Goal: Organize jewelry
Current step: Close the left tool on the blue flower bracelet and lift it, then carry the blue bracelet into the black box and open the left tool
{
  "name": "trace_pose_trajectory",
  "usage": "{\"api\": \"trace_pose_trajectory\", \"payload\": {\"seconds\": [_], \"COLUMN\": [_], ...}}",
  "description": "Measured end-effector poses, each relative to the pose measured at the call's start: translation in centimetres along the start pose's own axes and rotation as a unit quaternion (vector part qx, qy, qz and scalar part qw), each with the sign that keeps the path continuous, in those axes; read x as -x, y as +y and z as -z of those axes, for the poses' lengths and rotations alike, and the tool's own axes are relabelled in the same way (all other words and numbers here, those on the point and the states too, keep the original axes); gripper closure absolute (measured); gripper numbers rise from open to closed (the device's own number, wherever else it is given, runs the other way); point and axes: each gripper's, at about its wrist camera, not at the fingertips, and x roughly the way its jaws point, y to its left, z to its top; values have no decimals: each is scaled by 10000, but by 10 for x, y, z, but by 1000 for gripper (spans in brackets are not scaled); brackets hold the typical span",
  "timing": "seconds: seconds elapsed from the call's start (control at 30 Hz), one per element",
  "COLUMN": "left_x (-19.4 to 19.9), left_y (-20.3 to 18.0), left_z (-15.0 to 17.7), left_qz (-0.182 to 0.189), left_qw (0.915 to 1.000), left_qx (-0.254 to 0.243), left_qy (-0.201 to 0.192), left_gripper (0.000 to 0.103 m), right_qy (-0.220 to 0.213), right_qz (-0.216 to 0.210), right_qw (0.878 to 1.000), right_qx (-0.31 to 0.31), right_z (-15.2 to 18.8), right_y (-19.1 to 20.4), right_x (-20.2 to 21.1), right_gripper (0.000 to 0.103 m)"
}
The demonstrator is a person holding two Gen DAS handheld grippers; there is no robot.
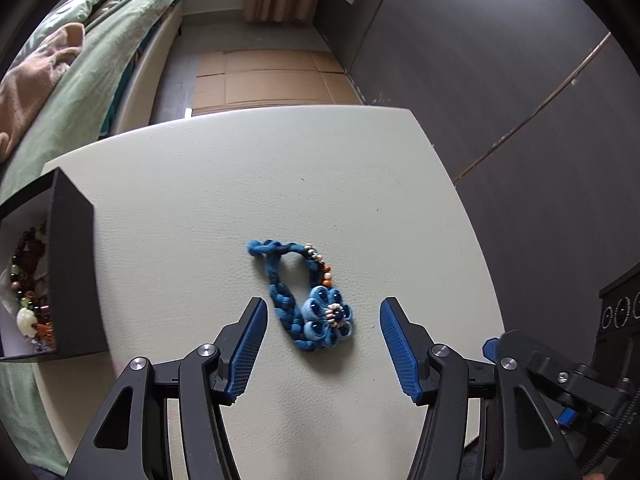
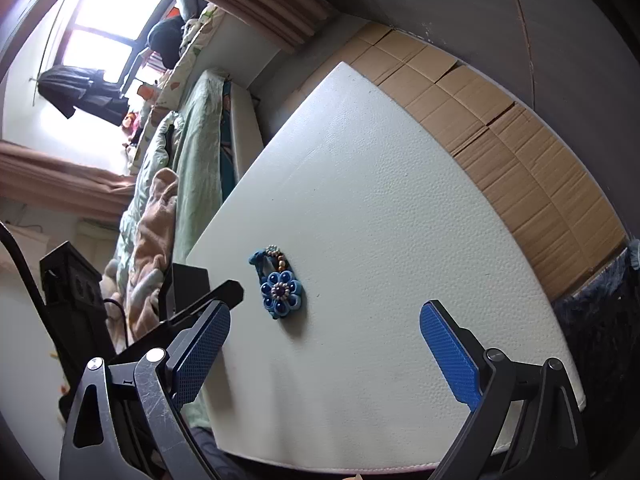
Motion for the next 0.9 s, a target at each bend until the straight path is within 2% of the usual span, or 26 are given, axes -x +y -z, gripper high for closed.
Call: {"api": "trace_pose_trajectory", "payload": {"seconds": [0.23, 0.3, 0.33, 0.37, 0.7, 0.9], "left_x": [-31, -26, -26, -26, 16, 52], "left_y": [-4, -4, -5, -5, 8, 29], "left_z": [3, 8, 8, 8, 0, -4], "left_qz": [-476, -554, -458, -385, -289, -264], "left_qw": [9987, 9983, 9987, 9991, 9991, 9983], "left_qx": [-74, -158, -199, -168, -168, -120], "left_qy": [191, 29, 53, 94, -257, -497], "left_gripper": [45, 62, 71, 73, 74, 74], "right_qy": [-67, -63, -64, -67, 1, 28], "right_qz": [-94, -123, -125, -121, -89, -53], "right_qw": [9996, 9995, 9995, 9995, 9998, 9999], "right_qx": [-240, -271, -276, -270, -170, -81], "right_z": [-4, -3, -3, -3, -1, -3], "right_y": [-11, -13, -13, -12, -5, -2], "right_x": [6, 5, 5, 5, -1, -3], "right_gripper": [7, 7, 7, 7, 7, 7]}}
